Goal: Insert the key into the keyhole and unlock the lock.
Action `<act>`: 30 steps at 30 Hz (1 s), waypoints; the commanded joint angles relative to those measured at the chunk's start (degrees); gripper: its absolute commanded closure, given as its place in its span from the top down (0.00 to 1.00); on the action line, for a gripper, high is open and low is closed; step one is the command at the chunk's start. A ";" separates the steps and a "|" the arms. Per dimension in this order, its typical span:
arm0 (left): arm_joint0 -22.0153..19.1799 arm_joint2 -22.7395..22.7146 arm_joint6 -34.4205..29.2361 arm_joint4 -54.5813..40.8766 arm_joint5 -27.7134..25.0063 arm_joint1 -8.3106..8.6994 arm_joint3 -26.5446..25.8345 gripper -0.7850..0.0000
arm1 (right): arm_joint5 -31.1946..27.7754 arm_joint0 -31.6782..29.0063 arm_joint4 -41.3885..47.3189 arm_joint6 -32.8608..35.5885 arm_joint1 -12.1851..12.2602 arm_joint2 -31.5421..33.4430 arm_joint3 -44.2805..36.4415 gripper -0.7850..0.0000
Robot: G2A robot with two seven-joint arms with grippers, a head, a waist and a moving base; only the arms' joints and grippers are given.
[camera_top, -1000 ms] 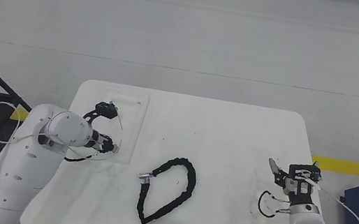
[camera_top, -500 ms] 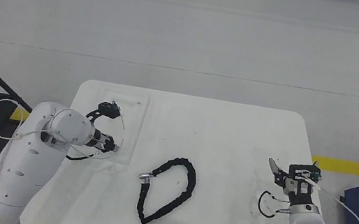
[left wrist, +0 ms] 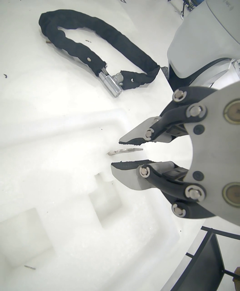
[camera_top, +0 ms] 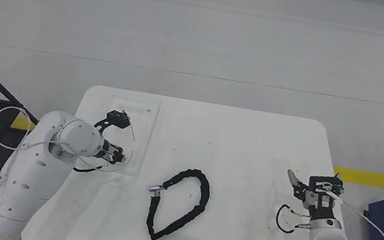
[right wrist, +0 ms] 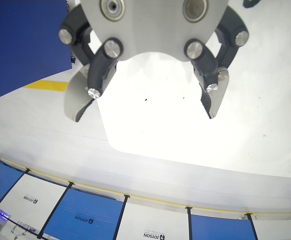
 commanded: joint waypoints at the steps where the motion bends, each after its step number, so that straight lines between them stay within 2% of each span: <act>1: -0.22 0.38 0.22 0.18 -0.03 0.03 0.15 0.11 | 0.00 0.00 0.00 0.00 0.00 0.00 0.00 1.00; 6: -0.81 0.81 0.62 -0.04 0.41 0.14 0.46 0.13 | 0.00 0.00 0.00 0.00 0.00 0.00 0.00 1.00; 10: -0.89 1.28 0.57 0.17 0.28 0.27 0.61 0.08 | 0.00 0.00 0.00 0.00 0.00 0.00 0.00 1.00; 12: -0.90 1.42 0.50 0.03 0.21 0.34 0.53 0.00 | 0.00 0.00 0.00 0.00 0.00 0.00 0.00 1.00; 18: -0.65 1.22 -0.68 -0.22 -0.40 0.73 -0.43 0.00 | 0.00 0.00 0.00 0.00 0.00 0.00 0.00 1.00; 30: 1.73 -3.46 -2.53 2.20 -2.55 2.43 -5.87 0.00 | 0.00 0.00 0.00 0.00 0.00 0.00 0.00 1.00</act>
